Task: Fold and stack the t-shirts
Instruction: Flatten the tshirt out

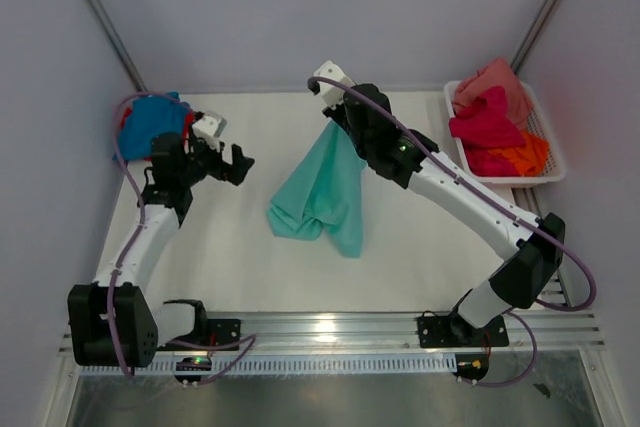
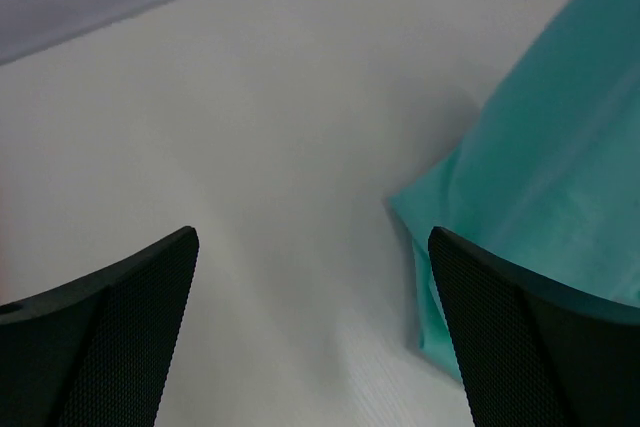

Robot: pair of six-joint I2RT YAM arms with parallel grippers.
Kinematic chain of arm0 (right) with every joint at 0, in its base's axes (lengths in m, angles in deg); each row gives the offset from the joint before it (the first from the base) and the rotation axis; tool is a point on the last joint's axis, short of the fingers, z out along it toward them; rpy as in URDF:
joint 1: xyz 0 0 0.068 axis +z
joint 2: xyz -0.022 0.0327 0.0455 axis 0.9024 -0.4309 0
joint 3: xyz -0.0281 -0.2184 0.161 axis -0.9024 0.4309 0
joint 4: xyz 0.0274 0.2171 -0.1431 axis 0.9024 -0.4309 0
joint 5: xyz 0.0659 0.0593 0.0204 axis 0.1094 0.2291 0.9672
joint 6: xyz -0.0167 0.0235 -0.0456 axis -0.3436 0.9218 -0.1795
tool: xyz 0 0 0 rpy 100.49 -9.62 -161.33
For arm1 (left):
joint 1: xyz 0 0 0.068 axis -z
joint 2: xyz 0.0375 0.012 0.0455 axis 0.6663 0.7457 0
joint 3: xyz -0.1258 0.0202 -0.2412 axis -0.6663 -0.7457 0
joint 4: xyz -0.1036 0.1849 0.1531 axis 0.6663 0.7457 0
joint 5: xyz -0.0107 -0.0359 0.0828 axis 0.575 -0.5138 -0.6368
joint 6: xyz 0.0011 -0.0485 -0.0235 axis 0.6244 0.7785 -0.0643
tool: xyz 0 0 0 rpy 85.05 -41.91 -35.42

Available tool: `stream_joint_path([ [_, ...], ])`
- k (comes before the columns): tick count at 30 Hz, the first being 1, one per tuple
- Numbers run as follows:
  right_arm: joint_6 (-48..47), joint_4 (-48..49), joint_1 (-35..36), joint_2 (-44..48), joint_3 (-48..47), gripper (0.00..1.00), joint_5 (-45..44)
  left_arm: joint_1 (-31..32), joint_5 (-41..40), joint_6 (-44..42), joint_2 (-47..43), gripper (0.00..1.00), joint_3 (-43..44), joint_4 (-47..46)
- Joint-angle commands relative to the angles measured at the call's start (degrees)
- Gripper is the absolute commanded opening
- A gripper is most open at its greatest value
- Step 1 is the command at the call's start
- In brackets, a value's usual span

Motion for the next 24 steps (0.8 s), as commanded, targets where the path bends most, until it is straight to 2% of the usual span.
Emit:
stream_joint_path([
  [1, -3.82, 6.18, -1.88, 1.01, -2.91, 0.03, -2.87, 10.89, 1.83, -13.81, -2.50, 0.99, 3.10, 20.34],
  [4, -4.26, 6.10, -3.46, -0.57, -5.29, 0.03, -3.58, 19.88, -5.47, -21.58, -1.10, 0.99, 3.55, 29.66],
  [5, -4.09, 6.36, -4.60, -0.75, -5.30, 0.03, -3.58, 24.08, -6.27, -21.95, -0.57, 0.99, 3.20, 30.22],
  [8, -2.86, 6.27, -6.62, -1.10, -4.95, 0.03, -3.40, 27.89, -7.86, -22.13, 1.89, 0.99, 2.23, 31.71],
  [14, -2.42, 6.45, -10.06, -2.33, -5.30, 0.03, -3.67, 33.44, -14.10, -25.55, 8.21, 0.94, 5.21, 38.13],
  [21, -1.89, 6.27, -10.85, -2.24, -4.16, 0.03, -2.79, 35.38, -16.39, -24.86, 14.28, 0.93, 5.74, 34.27],
  [23, -1.98, 6.18, -10.94, -2.24, -4.16, 0.03, -2.70, 35.64, -17.61, -24.24, 16.65, 0.88, 6.62, 33.30],
  [24, -1.89, 6.01, -10.94, -2.16, -4.33, 0.03, -2.61, 35.81, -18.14, -23.98, 19.36, 0.76, 6.97, 32.43],
])
